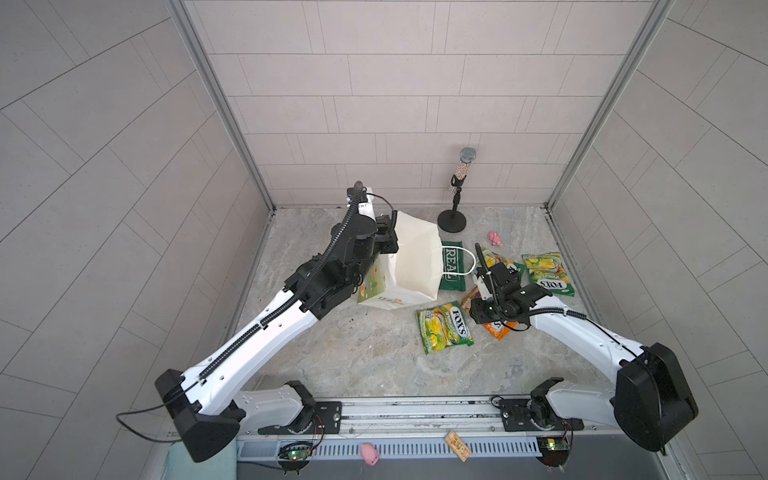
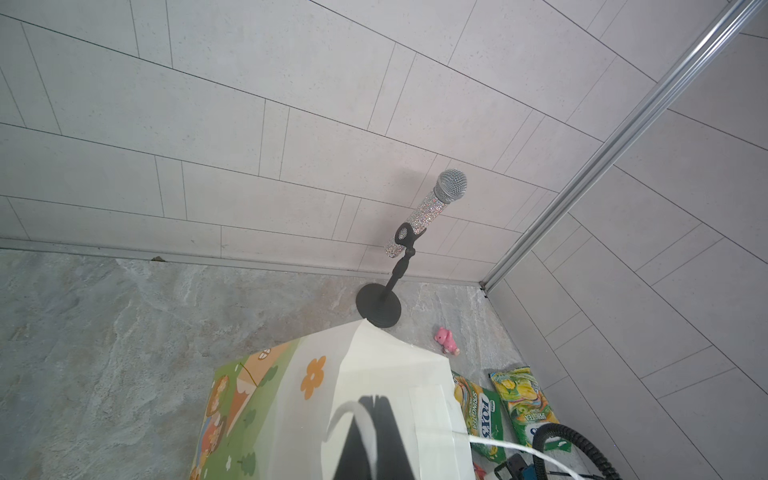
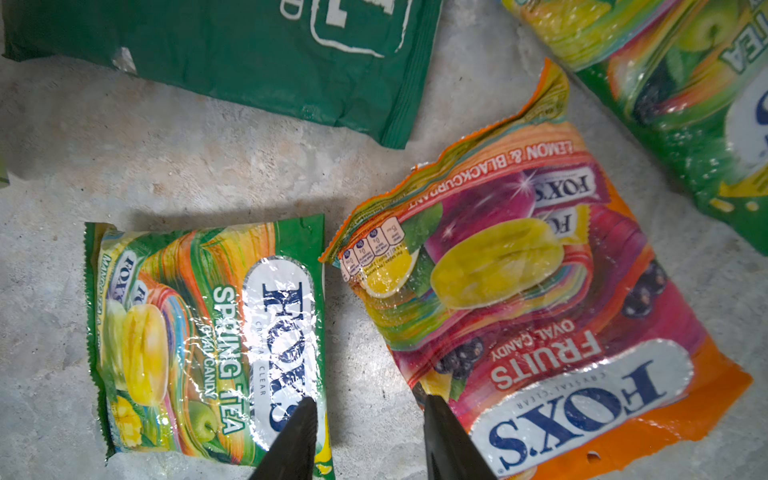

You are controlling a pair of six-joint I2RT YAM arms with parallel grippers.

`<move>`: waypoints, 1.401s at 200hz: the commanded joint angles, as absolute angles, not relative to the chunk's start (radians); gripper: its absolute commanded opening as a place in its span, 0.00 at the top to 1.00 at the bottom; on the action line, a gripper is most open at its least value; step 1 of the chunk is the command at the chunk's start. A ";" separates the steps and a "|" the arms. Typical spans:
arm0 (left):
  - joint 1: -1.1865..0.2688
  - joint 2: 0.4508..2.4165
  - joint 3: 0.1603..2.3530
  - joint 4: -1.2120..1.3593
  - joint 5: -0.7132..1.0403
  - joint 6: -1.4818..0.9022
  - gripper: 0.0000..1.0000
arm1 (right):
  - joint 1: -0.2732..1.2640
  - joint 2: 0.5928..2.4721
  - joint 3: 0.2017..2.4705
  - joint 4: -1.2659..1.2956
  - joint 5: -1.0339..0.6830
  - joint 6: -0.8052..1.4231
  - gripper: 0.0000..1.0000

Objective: Take the snacks out of the paper bag
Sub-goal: 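Set the paper bag upright with the left gripper and release it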

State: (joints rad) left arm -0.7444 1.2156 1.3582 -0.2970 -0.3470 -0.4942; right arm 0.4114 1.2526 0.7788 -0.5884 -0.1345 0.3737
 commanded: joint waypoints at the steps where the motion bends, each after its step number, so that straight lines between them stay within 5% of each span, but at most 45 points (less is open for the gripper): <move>1: -0.706 1.181 1.319 -0.281 -0.380 -0.523 1.00 | 0.408 1.251 0.767 -0.604 -0.130 0.370 0.56; 111: -0.418 1.032 1.074 -0.283 -0.234 -0.647 1.00 | 0.408 1.258 0.778 -0.602 -0.147 0.376 0.56; 122: -0.406 1.017 1.064 -0.281 -0.222 -0.647 0.93 | 0.408 1.256 0.778 -0.603 -0.144 0.377 0.56; 161: -0.391 0.978 1.064 -0.287 -0.198 -0.615 0.36 | 0.408 1.254 0.778 -0.603 -0.139 0.379 0.56; 189: -0.391 0.966 1.111 -0.321 -0.162 -0.549 0.08 | 0.408 1.251 0.778 -0.603 -0.137 0.381 0.56; 209: -0.390 0.965 1.165 -0.381 -0.167 -0.493 0.00 | 0.408 1.246 0.778 -0.600 -0.137 0.382 0.56; 280: -0.390 0.890 1.305 -0.552 -0.411 -0.307 0.00 | 0.408 1.244 0.778 -0.592 -0.136 0.387 0.56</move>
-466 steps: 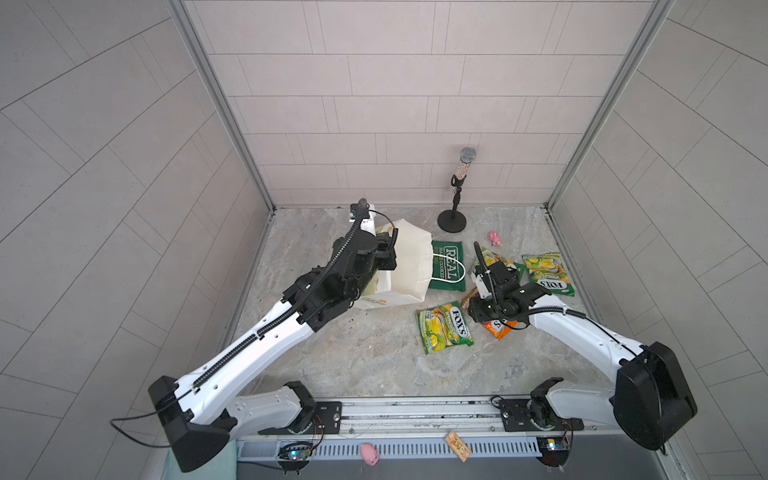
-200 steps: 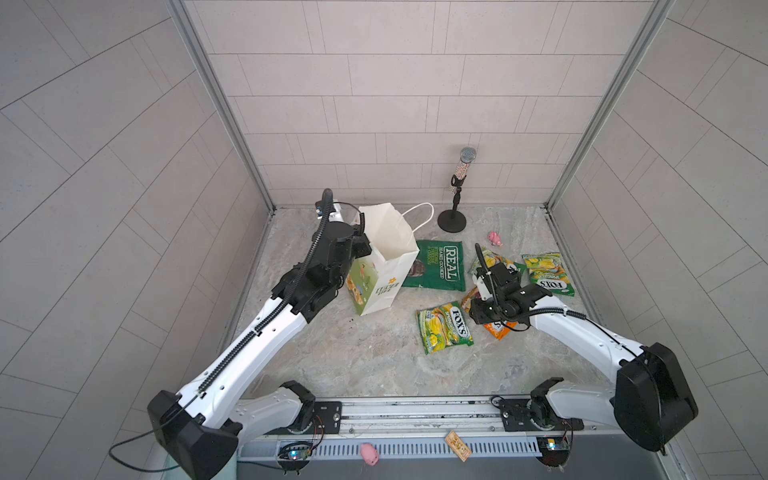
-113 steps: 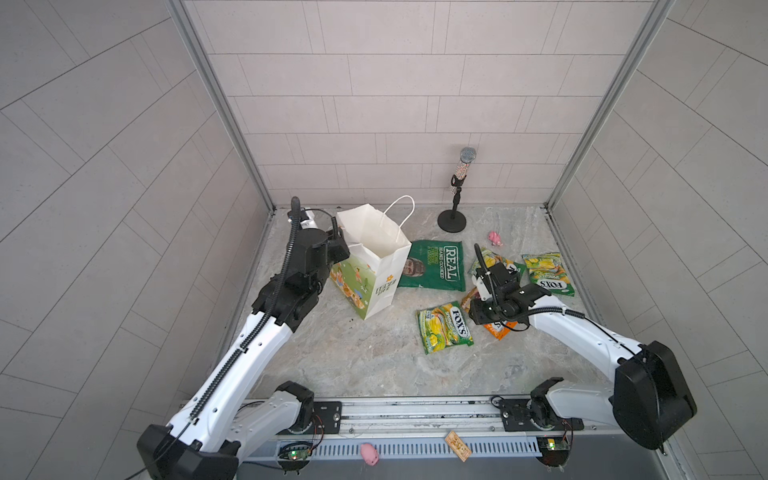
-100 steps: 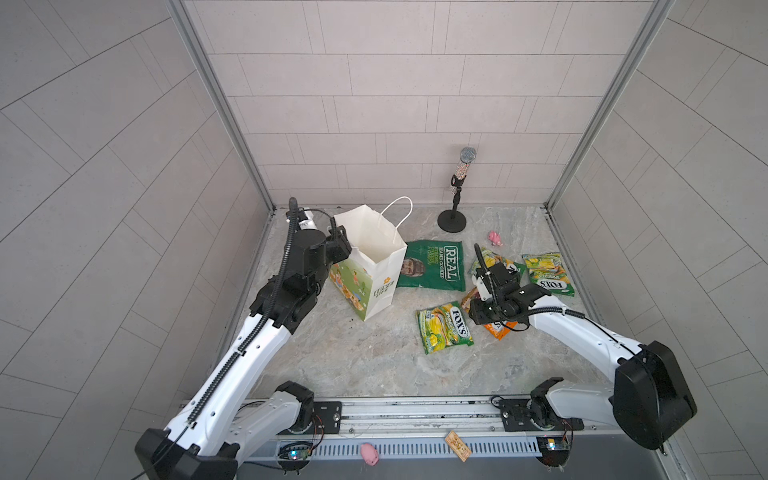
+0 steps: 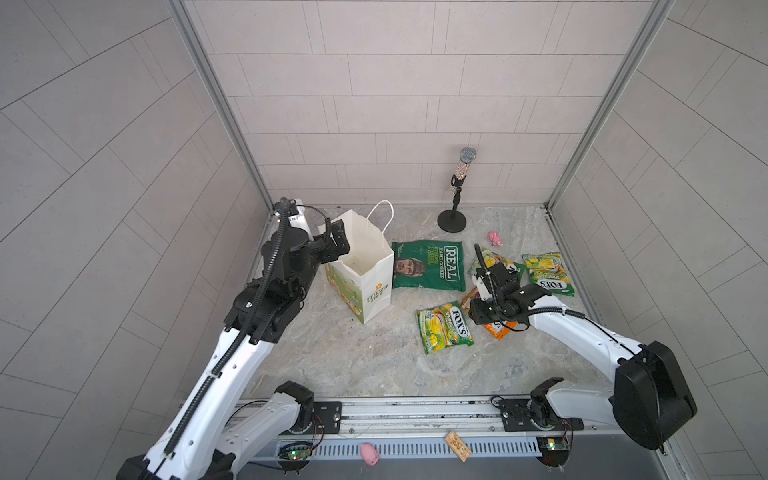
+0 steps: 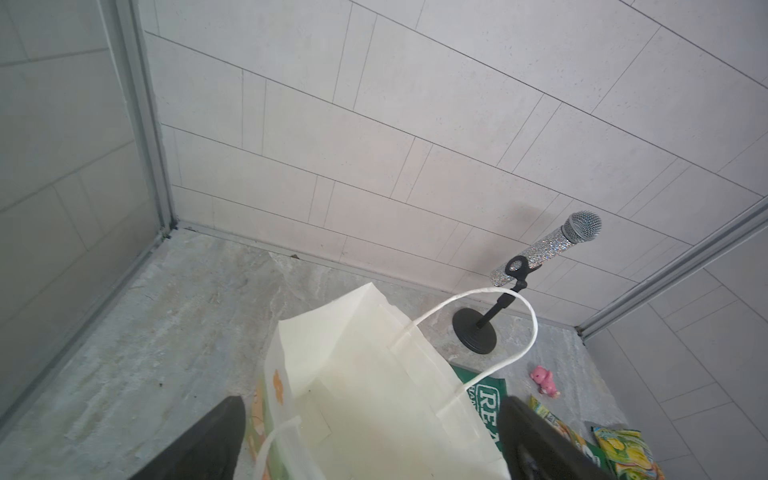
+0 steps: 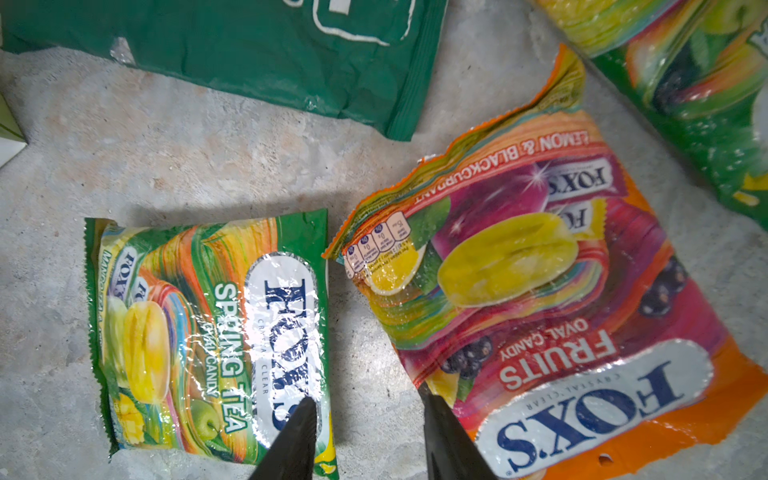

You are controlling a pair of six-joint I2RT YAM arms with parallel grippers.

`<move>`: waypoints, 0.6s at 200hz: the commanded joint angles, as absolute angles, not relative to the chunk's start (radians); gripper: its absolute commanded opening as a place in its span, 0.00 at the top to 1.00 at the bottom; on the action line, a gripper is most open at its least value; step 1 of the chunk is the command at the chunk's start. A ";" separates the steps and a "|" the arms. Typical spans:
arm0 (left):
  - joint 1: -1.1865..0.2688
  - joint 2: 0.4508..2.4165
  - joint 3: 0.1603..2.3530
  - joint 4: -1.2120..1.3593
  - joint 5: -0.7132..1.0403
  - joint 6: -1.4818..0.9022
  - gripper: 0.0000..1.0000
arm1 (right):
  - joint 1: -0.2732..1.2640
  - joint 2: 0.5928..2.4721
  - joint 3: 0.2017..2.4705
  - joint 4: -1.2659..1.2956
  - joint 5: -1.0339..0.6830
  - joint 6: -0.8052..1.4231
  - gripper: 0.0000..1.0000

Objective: Take the snacks out of the paper bag

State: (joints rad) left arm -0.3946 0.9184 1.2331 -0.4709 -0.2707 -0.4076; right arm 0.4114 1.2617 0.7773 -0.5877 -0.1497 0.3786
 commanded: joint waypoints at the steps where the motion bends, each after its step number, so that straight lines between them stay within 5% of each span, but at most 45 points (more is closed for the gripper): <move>1: -0.390 0.890 1.307 -0.554 -0.417 -0.304 0.00 | 0.407 1.244 0.778 -0.592 -0.136 0.387 0.56; 62: -0.348 0.869 1.334 -0.591 -0.785 -0.236 0.00 | 0.407 1.222 0.775 -0.587 -0.097 0.408 0.56; 120: -0.062 0.900 1.178 -0.592 -0.759 -0.474 0.00 | 0.288 1.142 0.746 -0.496 0.143 0.478 0.56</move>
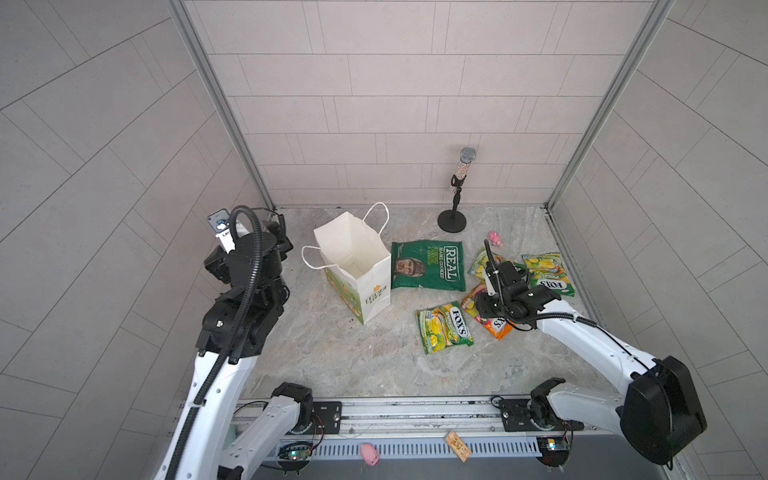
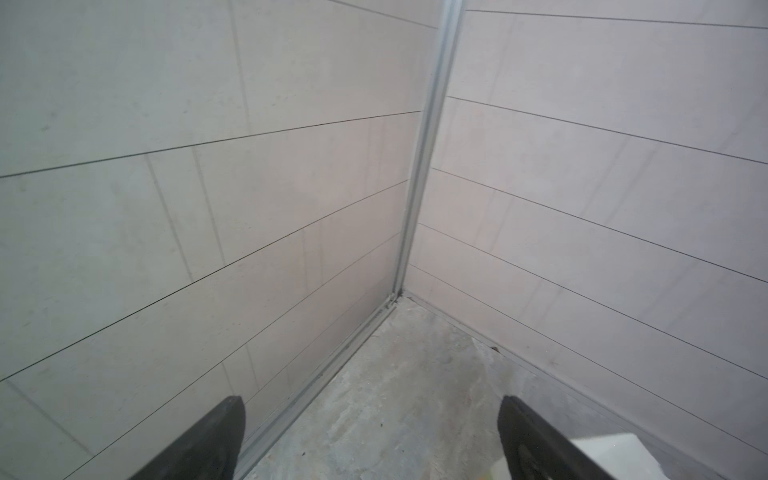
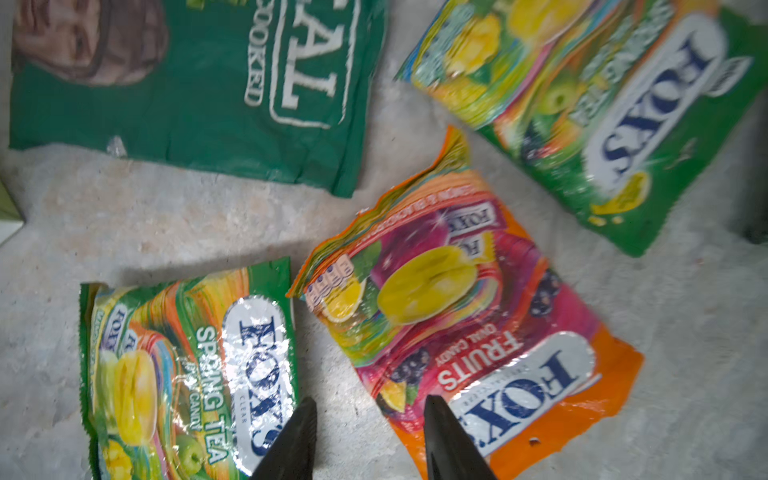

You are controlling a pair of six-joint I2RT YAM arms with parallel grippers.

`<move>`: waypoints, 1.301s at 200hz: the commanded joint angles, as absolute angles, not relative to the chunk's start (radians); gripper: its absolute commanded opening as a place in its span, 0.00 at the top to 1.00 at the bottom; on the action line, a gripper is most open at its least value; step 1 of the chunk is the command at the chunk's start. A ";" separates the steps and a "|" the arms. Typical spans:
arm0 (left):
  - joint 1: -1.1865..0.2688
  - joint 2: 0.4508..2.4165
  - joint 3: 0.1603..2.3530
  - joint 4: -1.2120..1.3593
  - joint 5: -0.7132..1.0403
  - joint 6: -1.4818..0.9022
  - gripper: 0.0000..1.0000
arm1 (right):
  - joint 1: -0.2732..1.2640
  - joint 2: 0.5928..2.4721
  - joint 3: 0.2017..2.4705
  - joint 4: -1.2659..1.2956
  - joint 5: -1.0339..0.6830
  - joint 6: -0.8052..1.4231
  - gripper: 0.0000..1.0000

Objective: Take the snacks out of the paper bag

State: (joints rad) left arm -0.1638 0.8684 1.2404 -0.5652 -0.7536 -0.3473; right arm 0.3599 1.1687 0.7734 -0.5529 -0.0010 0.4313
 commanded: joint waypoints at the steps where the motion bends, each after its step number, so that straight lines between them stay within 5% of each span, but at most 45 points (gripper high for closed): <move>1: -0.057 0.902 1.173 -0.593 -0.756 -0.482 0.00 | 0.283 1.142 0.745 -0.493 0.145 0.479 0.56; 71: 0.030 0.982 0.812 -0.408 -0.726 -0.672 0.00 | 0.031 1.154 0.777 -0.355 0.404 0.494 0.56; 136: 0.028 1.105 0.600 0.018 -0.462 -0.378 0.00 | -0.011 1.248 0.679 -0.147 0.636 0.343 0.42; 260: 0.028 1.366 0.376 0.713 -0.089 -0.119 0.00 | -0.014 1.303 0.404 0.508 0.269 0.174 0.37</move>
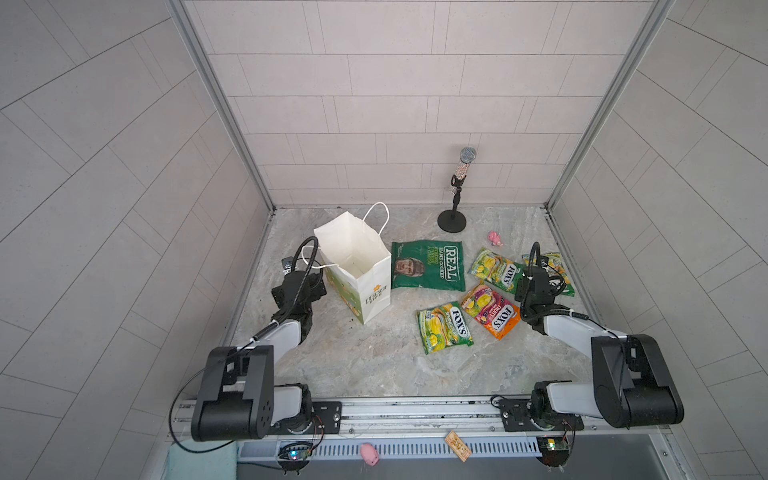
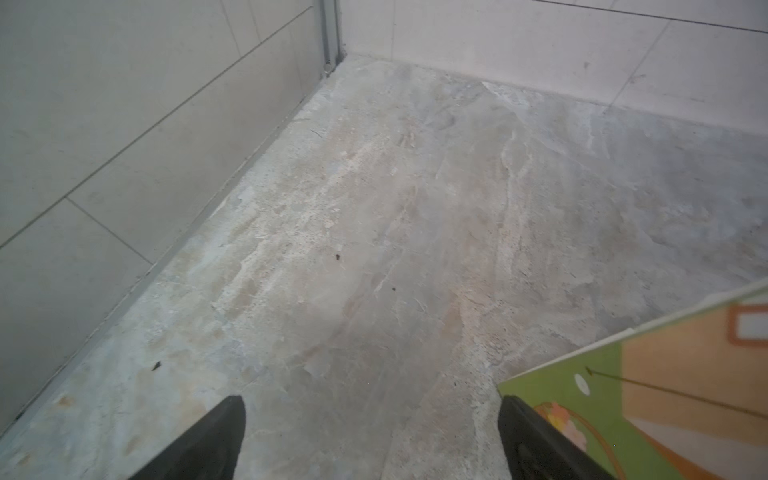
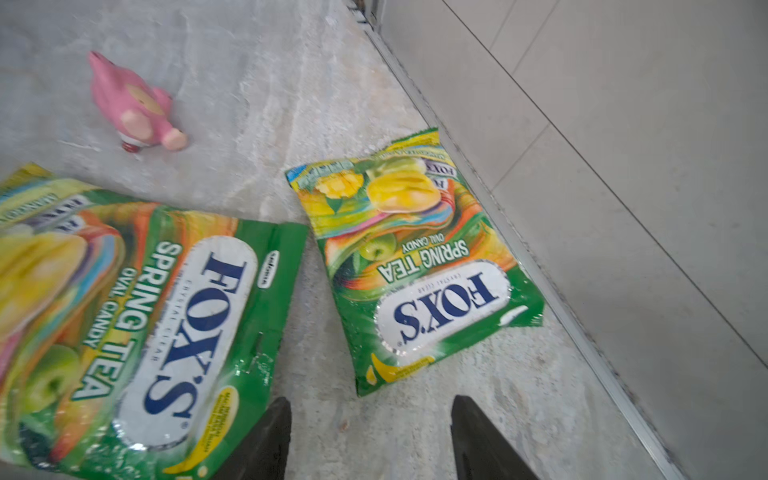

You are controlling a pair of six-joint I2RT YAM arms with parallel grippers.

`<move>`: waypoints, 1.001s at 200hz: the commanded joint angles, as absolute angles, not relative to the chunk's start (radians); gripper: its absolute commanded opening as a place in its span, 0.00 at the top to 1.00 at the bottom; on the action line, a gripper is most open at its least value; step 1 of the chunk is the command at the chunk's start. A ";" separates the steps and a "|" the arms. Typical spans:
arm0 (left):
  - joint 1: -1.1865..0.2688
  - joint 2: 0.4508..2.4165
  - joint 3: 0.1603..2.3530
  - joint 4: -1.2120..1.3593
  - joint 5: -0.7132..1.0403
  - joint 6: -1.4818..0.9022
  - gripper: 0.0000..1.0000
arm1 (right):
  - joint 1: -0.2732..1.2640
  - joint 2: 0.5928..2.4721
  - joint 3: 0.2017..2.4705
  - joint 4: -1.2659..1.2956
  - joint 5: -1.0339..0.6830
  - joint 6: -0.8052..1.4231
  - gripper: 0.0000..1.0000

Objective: Take the snacks out of the paper bag

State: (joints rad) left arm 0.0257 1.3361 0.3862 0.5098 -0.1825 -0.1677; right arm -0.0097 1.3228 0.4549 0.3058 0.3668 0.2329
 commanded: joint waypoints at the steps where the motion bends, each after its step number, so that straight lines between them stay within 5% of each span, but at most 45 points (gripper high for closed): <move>1: 0.029 1.366 0.376 0.717 -0.088 -0.120 0.00 | -0.014 1.304 0.400 0.515 0.266 0.170 0.37; 63: 0.031 1.607 0.262 1.201 -0.045 -0.068 0.00 | -0.014 1.392 0.358 0.790 0.192 0.094 0.36; 113: 0.030 1.584 0.287 1.087 -0.060 -0.070 0.00 | -0.009 1.601 0.258 1.208 0.135 0.084 0.33; 136: 0.030 1.584 0.330 1.043 -0.066 -0.072 0.00 | -0.005 1.564 0.294 1.081 0.153 0.092 0.29; 150: 0.030 1.583 0.341 1.020 -0.066 -0.072 0.00 | 0.003 1.582 0.306 1.083 0.155 0.075 0.19; 158: 0.031 1.584 0.339 1.024 -0.067 -0.072 0.00 | 0.004 1.570 0.318 1.045 0.161 0.072 0.01; 200: 0.031 1.580 0.335 1.031 -0.072 -0.077 0.00 | 0.015 1.573 0.326 1.037 0.187 0.066 0.01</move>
